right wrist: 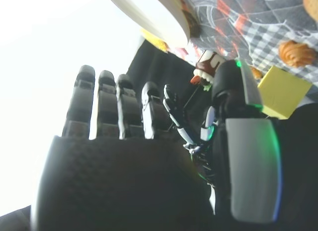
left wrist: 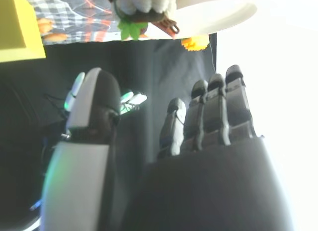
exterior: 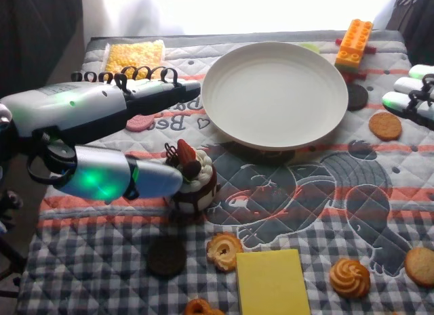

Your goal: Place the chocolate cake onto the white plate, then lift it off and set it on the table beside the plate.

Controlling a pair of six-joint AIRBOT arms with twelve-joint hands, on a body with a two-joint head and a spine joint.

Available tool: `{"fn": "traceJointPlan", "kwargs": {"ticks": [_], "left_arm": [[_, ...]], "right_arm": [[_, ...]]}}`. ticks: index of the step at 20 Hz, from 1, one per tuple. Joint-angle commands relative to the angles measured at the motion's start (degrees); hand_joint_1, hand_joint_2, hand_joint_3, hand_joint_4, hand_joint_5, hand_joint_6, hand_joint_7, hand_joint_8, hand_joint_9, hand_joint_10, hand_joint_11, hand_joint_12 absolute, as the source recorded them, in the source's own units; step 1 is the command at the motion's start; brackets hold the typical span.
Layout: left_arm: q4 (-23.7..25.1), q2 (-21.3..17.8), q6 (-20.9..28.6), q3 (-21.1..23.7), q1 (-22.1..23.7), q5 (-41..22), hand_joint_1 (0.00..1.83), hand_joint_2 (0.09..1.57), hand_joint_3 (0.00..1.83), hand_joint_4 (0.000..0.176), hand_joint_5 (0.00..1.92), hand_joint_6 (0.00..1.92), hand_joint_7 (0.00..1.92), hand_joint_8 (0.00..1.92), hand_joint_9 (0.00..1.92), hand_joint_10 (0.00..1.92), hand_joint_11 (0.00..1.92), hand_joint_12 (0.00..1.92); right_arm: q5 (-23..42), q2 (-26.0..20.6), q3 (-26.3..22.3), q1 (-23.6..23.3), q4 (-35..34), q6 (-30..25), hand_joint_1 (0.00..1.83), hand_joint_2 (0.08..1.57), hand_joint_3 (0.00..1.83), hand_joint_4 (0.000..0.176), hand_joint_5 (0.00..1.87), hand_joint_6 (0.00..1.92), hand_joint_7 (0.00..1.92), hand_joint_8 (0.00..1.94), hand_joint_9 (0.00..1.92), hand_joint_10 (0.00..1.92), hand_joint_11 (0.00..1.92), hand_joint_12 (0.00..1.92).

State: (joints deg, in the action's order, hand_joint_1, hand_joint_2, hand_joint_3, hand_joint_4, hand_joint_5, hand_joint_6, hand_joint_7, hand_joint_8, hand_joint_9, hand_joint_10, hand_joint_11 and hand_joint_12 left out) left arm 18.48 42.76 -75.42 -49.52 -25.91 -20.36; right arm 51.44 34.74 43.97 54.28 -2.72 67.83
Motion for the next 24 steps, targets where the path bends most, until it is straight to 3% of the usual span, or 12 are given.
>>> {"fn": "traceJointPlan", "kwargs": {"ticks": [1,2,6,8,12,15,18,20,21,22,23,24], "left_arm": [[-1.1,-0.1,0.1,-0.4,0.4,-7.0,0.38,1.22,0.02,0.041,0.0,0.0,0.0,0.0,0.0,0.0,0.0,0.0],[-1.2,-0.1,0.1,-0.4,0.3,-7.3,0.39,1.22,0.01,0.048,0.0,0.0,0.0,0.0,0.0,0.0,0.0,0.0],[-1.4,0.2,0.1,-0.6,-0.2,-7.3,0.42,1.21,0.0,0.027,0.0,0.0,0.0,0.0,0.0,0.0,0.0,0.0],[-1.4,0.8,0.0,-1.0,-0.2,-6.7,0.46,1.19,0.0,0.03,0.0,0.0,0.0,0.0,0.0,0.0,0.0,0.0],[-1.1,2.9,0.0,-2.5,-0.1,-3.0,0.59,1.1,0.0,0.096,0.0,0.0,0.0,0.0,0.0,0.0,0.0,0.0],[0.1,6.0,0.0,-4.7,0.6,1.9,0.66,1.06,0.0,0.102,0.0,0.0,0.0,0.0,0.0,0.0,0.0,0.0],[0.2,9.1,0.0,-7.1,0.6,4.9,0.75,1.05,0.0,0.163,0.0,0.0,0.0,0.0,0.0,0.0,0.0,0.0],[0.3,11.4,-0.4,-8.4,0.3,6.5,0.79,1.05,0.0,0.149,0.0,0.0,0.0,0.0,0.0,0.0,0.07,0.03],[0.3,12.5,-0.5,-9.2,0.1,7.2,0.85,1.01,0.01,0.115,0.06,0.02,0.01,0.01,0.01,0.01,0.01,0.82],[-0.2,13.8,-0.5,-10.3,-0.3,7.8,0.89,1.02,0.0,0.121,0.11,0.01,0.13,0.02,0.0,0.43,0.0,1.39],[-0.6,14.3,-0.5,-10.7,-0.6,7.9,0.92,1.05,0.0,0.127,0.17,0.03,0.22,0.06,0.0,0.79,0.0,1.6],[-1.2,14.5,-0.5,-10.9,-0.8,7.5,1.03,1.13,0.0,0.091,0.21,0.47,0.18,0.71,0.02,1.2,0.0,1.71]], "right_arm": [[6.6,-0.3,0.5,-0.7,-0.8,0.3,0.69,1.15,0.02,0.0,0.0,0.0,0.0,0.0,0.0,0.0,0.0,0.09],[6.6,-0.3,0.4,-0.7,-0.9,0.3,0.71,1.14,0.01,0.0,0.0,0.0,0.0,0.0,0.0,0.0,0.0,0.13],[6.6,0.6,0.8,-0.7,-1.2,0.3,0.71,1.15,0.0,0.0,0.0,0.0,0.0,0.0,0.0,0.0,0.0,0.06],[6.6,0.6,0.9,-0.7,-1.4,0.3,0.7,1.16,0.0,0.0,0.0,0.0,0.0,0.0,0.0,0.0,0.0,0.34],[6.6,0.9,1.1,-0.7,-1.7,0.3,0.63,1.18,0.0,0.0,0.0,0.0,0.0,0.0,0.0,0.0,0.0,0.2],[6.6,1.1,1.1,-0.7,-2.0,0.3,0.7,1.16,0.0,0.0,0.0,0.0,0.0,0.0,0.0,0.0,0.0,0.28],[6.6,1.5,1.2,-0.7,-2.2,0.3,0.67,1.17,0.0,0.0,0.0,0.0,0.0,0.0,0.0,0.0,0.0,0.27],[6.6,1.5,1.2,-0.7,-2.3,0.3,0.68,1.18,0.0,0.0,0.0,0.0,0.0,0.0,0.0,0.0,0.0,0.13],[6.6,1.5,1.2,-0.7,-2.4,0.3,0.66,1.19,0.0,0.0,0.0,0.0,0.0,0.0,0.0,0.0,0.0,0.06],[6.6,1.5,1.2,-0.7,-2.5,0.2,0.64,1.19,0.0,0.0,0.0,0.0,0.0,0.0,0.0,0.0,0.0,0.06],[6.6,1.5,1.2,-0.6,-2.5,0.2,0.66,1.19,0.0,0.0,0.0,0.0,0.0,0.0,0.0,0.0,0.0,0.06],[6.6,1.5,1.2,-0.6,-2.5,0.2,0.68,1.19,0.0,0.0,0.0,0.0,0.0,0.0,0.0,0.0,0.0,0.07]]}}
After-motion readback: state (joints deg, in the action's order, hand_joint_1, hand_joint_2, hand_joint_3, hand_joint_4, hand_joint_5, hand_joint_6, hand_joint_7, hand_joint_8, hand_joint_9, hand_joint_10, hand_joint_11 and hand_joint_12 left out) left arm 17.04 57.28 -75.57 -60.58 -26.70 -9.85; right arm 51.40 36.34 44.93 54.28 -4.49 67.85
